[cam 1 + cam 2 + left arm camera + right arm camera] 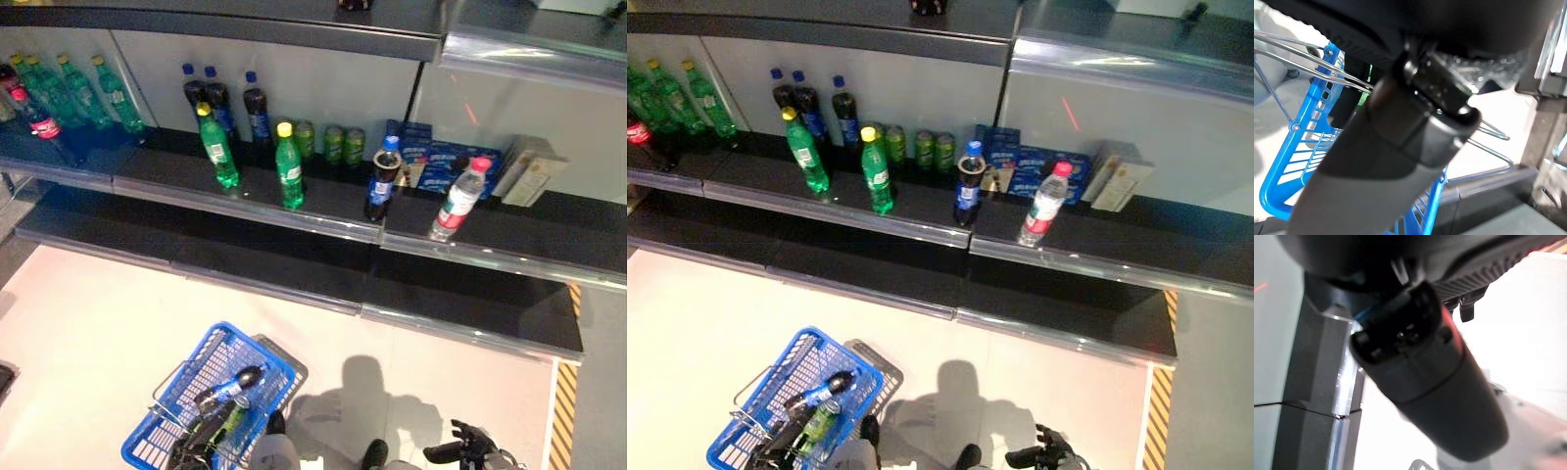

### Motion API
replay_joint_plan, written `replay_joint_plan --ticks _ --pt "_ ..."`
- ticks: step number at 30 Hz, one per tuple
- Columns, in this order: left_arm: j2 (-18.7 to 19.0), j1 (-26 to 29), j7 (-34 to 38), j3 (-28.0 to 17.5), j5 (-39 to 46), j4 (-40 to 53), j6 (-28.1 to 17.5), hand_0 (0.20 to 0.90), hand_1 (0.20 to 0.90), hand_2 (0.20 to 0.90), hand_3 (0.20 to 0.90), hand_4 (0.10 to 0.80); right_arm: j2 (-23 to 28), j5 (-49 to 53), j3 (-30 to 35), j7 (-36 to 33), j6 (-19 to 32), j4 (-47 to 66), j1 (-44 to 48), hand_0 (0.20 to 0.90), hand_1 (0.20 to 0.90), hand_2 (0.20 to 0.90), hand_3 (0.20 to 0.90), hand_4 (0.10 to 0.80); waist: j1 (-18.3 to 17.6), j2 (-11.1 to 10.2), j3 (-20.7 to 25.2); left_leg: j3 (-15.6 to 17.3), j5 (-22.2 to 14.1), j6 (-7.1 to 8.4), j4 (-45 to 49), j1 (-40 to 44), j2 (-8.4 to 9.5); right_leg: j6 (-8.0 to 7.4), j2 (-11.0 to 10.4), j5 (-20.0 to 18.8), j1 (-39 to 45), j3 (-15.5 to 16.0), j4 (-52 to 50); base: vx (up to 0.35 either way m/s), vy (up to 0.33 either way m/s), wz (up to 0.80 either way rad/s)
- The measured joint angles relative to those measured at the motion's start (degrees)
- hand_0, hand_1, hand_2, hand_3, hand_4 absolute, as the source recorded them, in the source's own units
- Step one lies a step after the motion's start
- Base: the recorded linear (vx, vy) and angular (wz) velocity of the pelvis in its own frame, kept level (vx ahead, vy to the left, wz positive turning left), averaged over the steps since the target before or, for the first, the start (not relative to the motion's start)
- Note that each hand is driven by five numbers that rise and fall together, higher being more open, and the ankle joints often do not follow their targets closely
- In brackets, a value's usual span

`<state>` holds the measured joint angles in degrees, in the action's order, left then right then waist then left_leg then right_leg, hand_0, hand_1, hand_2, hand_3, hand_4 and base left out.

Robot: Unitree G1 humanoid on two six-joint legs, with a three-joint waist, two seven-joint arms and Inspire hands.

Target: Pick up the drink and place into the basket.

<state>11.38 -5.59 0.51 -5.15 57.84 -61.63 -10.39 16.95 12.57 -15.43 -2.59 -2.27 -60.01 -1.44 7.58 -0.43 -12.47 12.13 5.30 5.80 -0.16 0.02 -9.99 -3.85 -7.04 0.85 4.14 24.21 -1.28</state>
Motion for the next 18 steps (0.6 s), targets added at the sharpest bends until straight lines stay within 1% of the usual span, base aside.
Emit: replay_joint_plan --ticks 1,2,3,4,5,6,7,8,9,10,11,12,13,14,15,16,17,18 --pt "0.27 0.21 0.05 0.04 0.0 -0.38 0.28 0.3 0.3 0.3 0.2 0.1 -1.47 -0.06 -0.06 0.42 0.73 0.09 -0.24 0.9 0.9 0.9 0.9 0.8 -0.14 -0.39 0.23 0.12 -0.31 -0.37 0.05 0.01 0.62 -0.35 -0.67 0.03 0.01 -0.03 -0.15 0.182 0.206 0.03" --pt "0.24 0.2 0.06 0.05 0.0 -0.4 0.41 0.3 0.3 0.3 0.2 0.1 -1.86 -0.18 -0.17 0.57 1.09 0.2 -0.35 0.9 0.9 0.9 0.9 0.8 -0.1 -0.54 0.31 0.13 -0.46 -0.57 0.07 0.01 0.95 -0.52 -0.97 0.09 0.08 0.0 -0.47 0.193 0.208 0.06" --pt "0.17 0.23 0.07 0.24 0.0 -0.46 0.59 0.3 0.3 0.3 0.2 0.1 -2.31 -0.2 -0.61 1.23 1.56 0.52 -0.65 0.9 0.9 0.9 0.9 0.8 -0.01 -0.73 0.42 0.12 -0.71 -0.92 0.23 0.16 1.56 -1.06 -1.69 0.13 0.27 0.03 -0.71 0.166 0.184 0.06" --pt "0.15 0.42 0.07 0.57 -0.01 -0.45 0.75 0.3 0.3 0.3 0.2 0.1 -2.32 -0.2 -0.93 1.45 1.55 0.86 -0.73 0.9 0.9 0.9 0.9 0.8 0.0 -0.83 0.48 0.13 -0.98 -1.14 0.19 0.27 1.95 -1.26 -2.11 0.2 0.34 0.06 -0.73 0.218 0.264 0.07" --pt "0.09 -0.12 0.07 1.61 -0.01 -0.47 1.37 0.3 0.3 0.3 0.2 0.1 -2.31 -0.2 -1.02 1.61 1.56 1.31 -0.96 0.9 0.9 0.9 0.9 0.8 -0.01 -0.57 0.34 0.17 -1.35 -1.68 0.17 0.85 2.73 -1.79 -3.08 0.35 0.71 0.02 -1.54 0.182 0.236 0.06" --pt "0.04 -0.87 0.07 2.23 -0.25 -0.47 1.79 0.3 0.3 0.3 0.2 0.1 -2.32 -0.19 -1.25 1.58 1.56 1.46 -0.99 0.9 0.9 0.9 0.9 0.8 -0.14 -0.92 0.55 0.25 -1.95 -1.95 0.21 1.18 3.64 -2.37 -4.13 0.74 0.67 -0.06 -2.05 0.162 0.212 0.05" --pt "-0.05 -1.19 0.07 2.26 -0.87 -0.47 2.17 0.3 0.3 0.3 0.2 0.1 -2.31 -0.18 -1.25 1.51 1.56 1.47 -0.99 0.9 0.9 0.9 0.9 0.8 -0.1 -0.77 0.46 0.32 -2.28 -2.44 0.21 1.3 3.96 -2.62 -4.72 0.92 0.44 -0.14 -2.8 0.152 0.215 -0.02" --pt "-0.2 -2.04 0.07 2.35 -1.97 -0.48 2.66 0.3 0.3 0.3 0.2 0.1 -2.33 -0.17 -1.32 1.48 1.5 1.49 -1.03 0.9 0.9 0.9 0.9 0.8 0.11 -0.83 0.49 1.03 -2.33 -2.67 0.26 1.52 4.7 -2.89 -5.71 1.11 -0.08 -0.9 -3.99 0.138 0.186 -0.08" --pt "-0.16 -2.42 0.07 2.3 -2.88 -0.53 2.81 0.3 0.3 0.3 0.2 0.1 -2.48 -0.16 -1.44 1.33 1.48 1.67 -1.07 0.9 0.9 0.9 0.9 0.8 0.0 -1.09 0.49 1.57 -2.95 -3.24 0.51 1.6 5.56 -3.15 -6.07 1.27 -0.4 -1.22 -4.87 0.158 0.229 -0.08" --pt "-0.19 -3.14 0.05 2.45 -4.55 -0.69 3.16 0.3 0.3 0.3 0.2 0.1 -2.55 -0.16 -1.79 0.7 1.46 2.53 -1.21 0.9 0.9 0.9 0.9 0.8 -0.38 -1.21 0.23 1.38 -3.32 -3.77 0.09 2.02 6.26 -3.68 -7.88 2.6 -2.08 -1.79 -9.88 0.068 0.083 -0.06" --pt "-0.01 -3.13 0.05 2.48 -5.25 -0.68 3.45 0.3 0.3 0.3 0.2 0.1 -2.48 -0.14 -2.51 0.38 1.41 3.46 -1.26 0.9 0.9 0.9 0.9 0.8 -0.75 -1.31 0.11 1.51 -3.43 -4.32 -0.06 2.09 6.74 -4.02 -9.24 3.19 -4.63 -3.22 -14.7 0.037 0.012 -0.03" --pt "0.21 -3.12 0.05 2.91 -5.72 -0.64 3.45 0.3 0.3 0.3 0.2 0.1 -2.4 -0.12 -2.83 0.15 1.09 4.28 -0.94 0.9 0.9 0.9 0.9 0.8 -1.2 -0.94 -0.21 1.53 -3.23 -4.66 -0.21 2.11 6.6 -4.11 -9.78 3.28 -6.64 -4.28 -17.88 0.007 -0.112 -0.04" --pt "1.52 -3.03 0.04 4.8 -5.91 -0.57 3.51 0.3 0.3 0.3 0.2 0.1 -2.44 -0.12 -3.15 0.12 0.98 6.56 -0.72 0.9 0.9 0.9 0.9 0.8 -2.08 -0.6 -0.54 1.99 -2.94 -4.89 -0.54 1.78 6.38 -4.62 -10.65 4.13 -9.97 -7.14 -20.54 -0.025 -0.184 0.0" --pt "2.89 -2.69 0.06 6.27 -5.88 -0.57 3.54 0.3 0.3 0.3 0.2 0.1 -2.48 -0.2 -3.86 0.19 1.25 7.98 -0.74 0.9 0.9 0.9 0.9 0.8 -2.76 -1.38 -0.91 2.96 -2.86 -4.8 -0.37 1.36 6.48 -4.65 -11.51 4.04 -11.33 -9.39 -18.4 -0.038 -0.177 0.08" --pt "3.69 -2.39 0.06 6.8 -5.87 -0.58 3.56 0.3 0.3 0.3 0.2 0.1 -2.63 -0.23 -3.96 0.17 1.45 8.41 -0.42 0.9 0.9 0.9 0.9 0.8 -3.18 -1.8 -0.97 3.18 -2.87 -4.82 0.1 0.58 6.5 -4.49 -12.43 3.56 -11.48 -9.62 -16.64 -0.047 -0.128 0.12" --pt "4.23 -1.72 0.09 6.85 -5.86 -0.62 3.66 0.3 0.3 0.3 0.2 0.1 -2.66 -0.39 -3.95 0.16 1.62 8.72 -0.33 0.9 0.9 0.9 0.9 0.8 -3.29 -2.25 -1.25 4.07 -2.72 -4.65 0.24 0.27 6.47 -4.8 -13.35 3.31 -12.01 -9.65 -15.22 -0.092 -0.181 0.21" --pt "4.91 -0.88 0.09 7.47 -5.83 -0.6 3.7 0.3 0.3 0.3 0.2 0.1 -2.6 -0.98 -3.86 0.14 1.64 8.77 -0.21 0.9 0.9 0.9 0.9 0.8 -3.34 -2.77 -1.4 5.48 -2.48 -4.46 0.49 -0.4 6.29 -5.21 -14.81 2.64 -12.35 -9.74 -13.14 -0.063 -0.347 0.29" --pt "5.26 0.4 0.54 8.85 -5.6 -0.23 3.56 0.3 0.3 0.3 0.2 0.1 -2.53 -1.31 -4.1 0.21 1.57 8.76 0.3 0.9 0.9 0.9 0.9 0.8 -3.29 -3.26 -1.88 6.32 -2.12 -4.21 1.57 -1.77 5.86 -5.26 -15.57 2.06 -13.01 -9.84 -12.27 -0.026 -0.425 0.33"
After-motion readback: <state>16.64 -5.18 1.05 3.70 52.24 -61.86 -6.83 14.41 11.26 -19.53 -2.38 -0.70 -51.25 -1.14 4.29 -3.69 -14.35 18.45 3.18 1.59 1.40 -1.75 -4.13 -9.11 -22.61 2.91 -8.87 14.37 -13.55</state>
